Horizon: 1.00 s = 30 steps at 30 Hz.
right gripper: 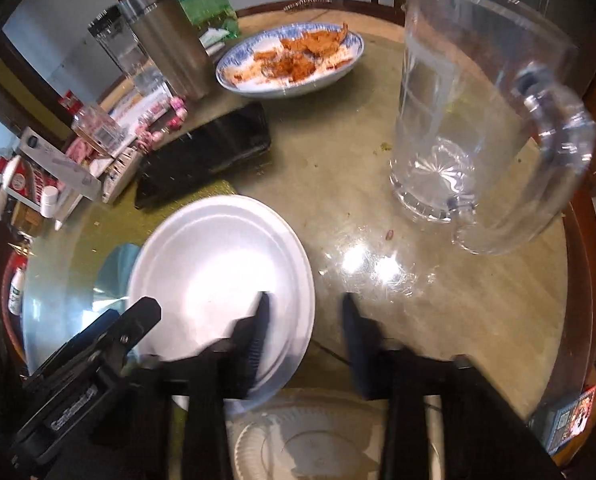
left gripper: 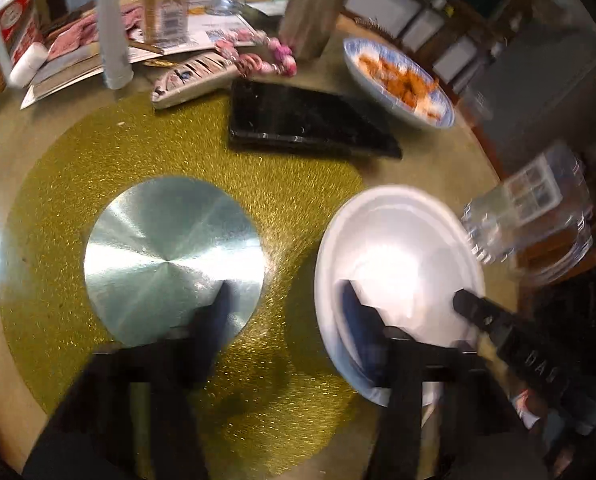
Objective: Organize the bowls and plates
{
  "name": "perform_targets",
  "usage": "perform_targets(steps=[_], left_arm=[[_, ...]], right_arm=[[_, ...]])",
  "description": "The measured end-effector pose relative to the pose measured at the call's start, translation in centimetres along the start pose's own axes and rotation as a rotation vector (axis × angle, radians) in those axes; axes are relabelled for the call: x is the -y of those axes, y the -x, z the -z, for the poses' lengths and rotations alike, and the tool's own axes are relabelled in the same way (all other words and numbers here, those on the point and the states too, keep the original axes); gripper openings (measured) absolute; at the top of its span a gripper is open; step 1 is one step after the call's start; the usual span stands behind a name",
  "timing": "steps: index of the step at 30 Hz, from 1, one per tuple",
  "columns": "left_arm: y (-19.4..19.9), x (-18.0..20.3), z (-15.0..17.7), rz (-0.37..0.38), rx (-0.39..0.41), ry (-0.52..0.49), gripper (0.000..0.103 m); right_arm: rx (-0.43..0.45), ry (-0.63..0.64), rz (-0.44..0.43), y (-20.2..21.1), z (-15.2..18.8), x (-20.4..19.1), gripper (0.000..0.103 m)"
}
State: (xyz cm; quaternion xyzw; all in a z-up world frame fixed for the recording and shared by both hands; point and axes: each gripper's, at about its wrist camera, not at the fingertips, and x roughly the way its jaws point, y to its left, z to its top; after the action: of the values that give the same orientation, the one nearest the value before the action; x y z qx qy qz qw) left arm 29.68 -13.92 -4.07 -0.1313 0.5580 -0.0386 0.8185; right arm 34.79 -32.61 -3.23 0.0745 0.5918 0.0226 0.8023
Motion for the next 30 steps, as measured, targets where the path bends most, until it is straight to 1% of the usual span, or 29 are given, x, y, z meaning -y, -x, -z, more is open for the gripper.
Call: perform_targets(steps=[1,2,3,4,11,16,19,23,30], left_arm=[[-0.1,0.5,0.3,-0.006,0.005,-0.039,0.029],[-0.2,0.7,0.4,-0.004,0.004,-0.061,0.022],[-0.1,1.0,0.7,-0.003,-0.003,-0.083,0.013],[0.1,1.0,1.0,-0.011,-0.006,-0.095,0.014],[4.0,-0.9,2.3,-0.038,0.089,-0.117,0.014],[6.9,-3.4,4.1,-0.074,0.142,-0.114,0.014],[7.5,-5.1,5.2,-0.097,0.143,-0.101,0.014],[7.9,-7.0,7.1,-0.107,0.123,-0.1,0.014],[8.6,-8.9,10.7,-0.113,0.108,-0.108,0.016]], right_arm=[[-0.006,-0.003,-0.026,-0.4,0.0,-0.1,0.011],[-0.014,-0.001,-0.036,-0.6,0.1,-0.2,0.011],[-0.014,0.006,-0.04,-0.6,0.3,-0.6,0.01],[-0.004,0.008,-0.05,-0.3,0.5,-0.7,0.009],[0.063,0.02,-0.1,2.6,2.6,-2.8,0.009],[0.096,0.054,-0.127,4.3,5.1,-6.0,0.009],[0.103,0.077,-0.126,4.4,6.9,-7.7,0.01],[0.085,0.112,-0.122,4.0,9.7,-9.7,0.01],[0.093,0.117,-0.113,4.6,14.6,-11.2,0.01]])
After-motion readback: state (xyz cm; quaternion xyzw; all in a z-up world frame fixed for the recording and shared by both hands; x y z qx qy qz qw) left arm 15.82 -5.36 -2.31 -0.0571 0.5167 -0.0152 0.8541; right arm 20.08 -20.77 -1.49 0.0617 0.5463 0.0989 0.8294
